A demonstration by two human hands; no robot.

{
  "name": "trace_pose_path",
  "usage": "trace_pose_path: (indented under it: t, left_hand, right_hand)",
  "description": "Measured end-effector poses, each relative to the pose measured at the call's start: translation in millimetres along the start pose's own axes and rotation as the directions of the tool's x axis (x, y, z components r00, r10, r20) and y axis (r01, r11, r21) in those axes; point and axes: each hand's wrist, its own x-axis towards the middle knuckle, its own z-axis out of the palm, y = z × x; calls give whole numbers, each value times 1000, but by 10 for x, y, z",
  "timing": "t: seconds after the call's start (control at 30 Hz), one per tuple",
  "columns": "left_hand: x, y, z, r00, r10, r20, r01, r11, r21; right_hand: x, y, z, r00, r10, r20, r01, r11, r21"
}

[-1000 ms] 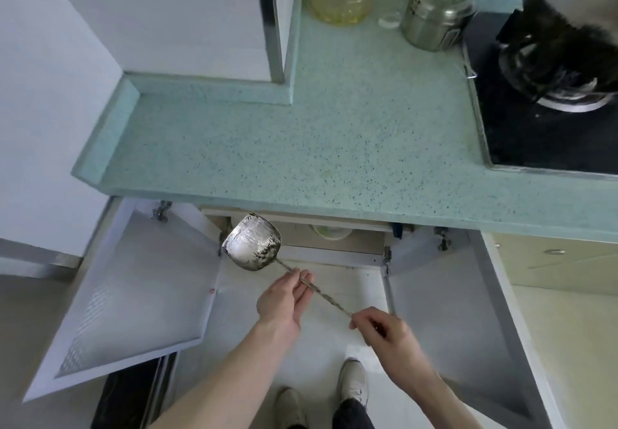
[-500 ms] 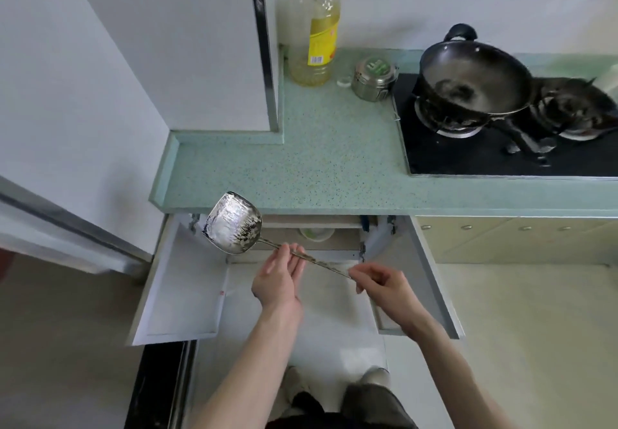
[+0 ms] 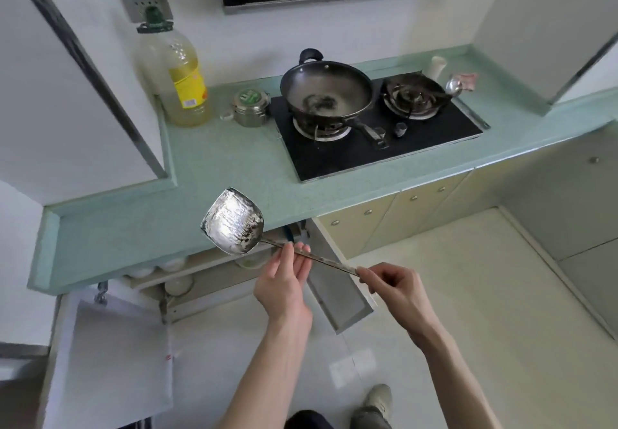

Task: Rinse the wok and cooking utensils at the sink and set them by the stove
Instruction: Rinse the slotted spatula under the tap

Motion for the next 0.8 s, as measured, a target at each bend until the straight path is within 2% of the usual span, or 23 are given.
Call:
trace_pose_path:
  t: [0.23,0.57,0.8]
  left_hand:
    - [-370,-727,711,989,-80,125,61,988,144]
    - [-1006,-2067,1761,966,-100,238,36,965,259]
    - [-1479,-2865,2438,925,-194,327,73,935,347]
  right_hand:
    - [-56,219,-1097,991,55,-124,-52,998,29]
    - [-143,702,-2652,965,109,-239,-94,993,72]
    - [-309,997,-3523,892,146,-428,-92,985,145]
